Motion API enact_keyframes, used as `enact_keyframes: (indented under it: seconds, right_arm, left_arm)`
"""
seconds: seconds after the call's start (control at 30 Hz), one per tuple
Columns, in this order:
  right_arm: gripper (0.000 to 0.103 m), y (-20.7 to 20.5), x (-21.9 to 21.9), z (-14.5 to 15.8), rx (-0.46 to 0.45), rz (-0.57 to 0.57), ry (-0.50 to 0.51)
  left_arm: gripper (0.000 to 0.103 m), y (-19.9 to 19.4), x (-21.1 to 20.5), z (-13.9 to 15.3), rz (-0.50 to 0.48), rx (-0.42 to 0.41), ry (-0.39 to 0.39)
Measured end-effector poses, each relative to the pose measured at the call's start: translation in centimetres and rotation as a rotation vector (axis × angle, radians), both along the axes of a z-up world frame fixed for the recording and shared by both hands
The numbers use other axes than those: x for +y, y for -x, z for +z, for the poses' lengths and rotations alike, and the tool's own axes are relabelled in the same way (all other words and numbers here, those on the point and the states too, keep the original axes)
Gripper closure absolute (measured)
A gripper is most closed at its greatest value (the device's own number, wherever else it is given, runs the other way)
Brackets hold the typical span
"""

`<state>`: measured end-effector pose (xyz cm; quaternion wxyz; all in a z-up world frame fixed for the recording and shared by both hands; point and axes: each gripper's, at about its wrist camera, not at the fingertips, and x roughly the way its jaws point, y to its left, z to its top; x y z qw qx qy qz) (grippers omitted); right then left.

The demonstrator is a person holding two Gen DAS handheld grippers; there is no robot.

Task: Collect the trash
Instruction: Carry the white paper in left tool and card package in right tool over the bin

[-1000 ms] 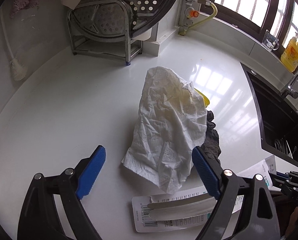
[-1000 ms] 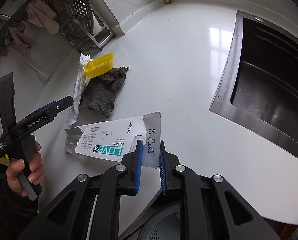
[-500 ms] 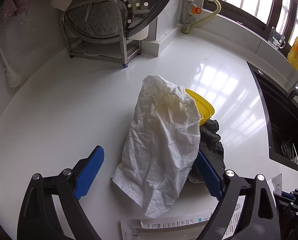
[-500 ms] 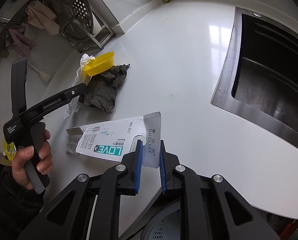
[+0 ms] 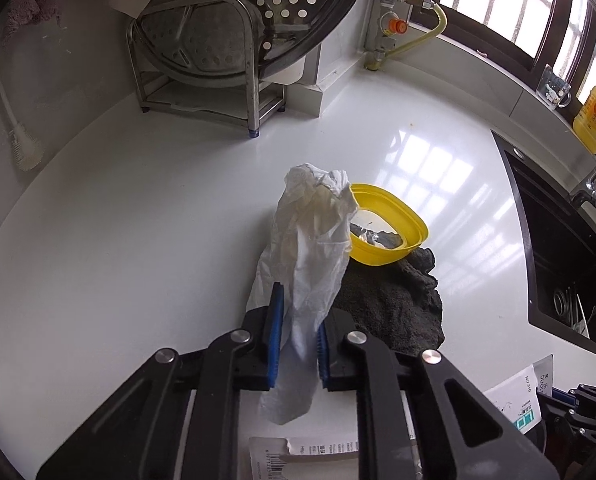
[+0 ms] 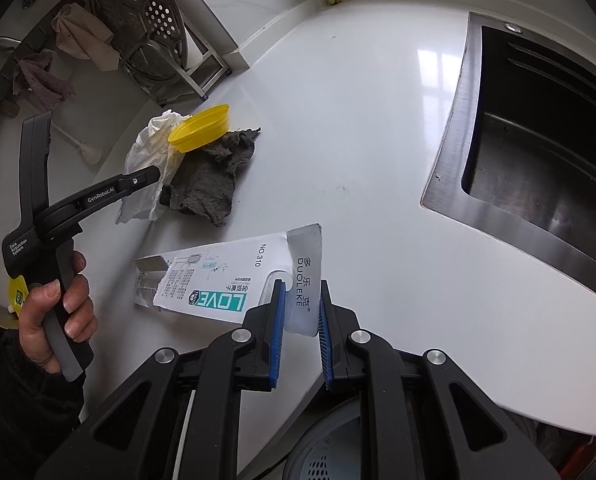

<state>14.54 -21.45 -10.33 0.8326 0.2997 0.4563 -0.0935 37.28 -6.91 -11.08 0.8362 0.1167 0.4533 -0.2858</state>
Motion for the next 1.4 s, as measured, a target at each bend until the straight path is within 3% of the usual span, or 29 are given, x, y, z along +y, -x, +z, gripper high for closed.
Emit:
enact_keyframes:
  seconds: [0.2,0.7,1.07,1.4]
  right_arm:
    - [0.088,0.1,0.3,0.7,-0.012,0.005,0.008]
    - [0.089,2.3,1.6,3.6,-0.047,0.039,0.066]
    - [0.090,6.6,2.0,3.8,-0.057,0.054,0.065]
    - [0.091,11.8,1.9,5.3,-0.084,0.110,0.087]
  left_arm:
    - [0.098,0.4,1.3,1.5,0.002,-0.003,0.041]
    - [0.098,3.9,7.0,5.1,0.044,-0.008,0.075]
    - [0.098,9.1,9.3,6.1,0.080,0.002,0.061]
    - [0.098,15.6,8.2,7.2,0.076,-0.006,0.053]
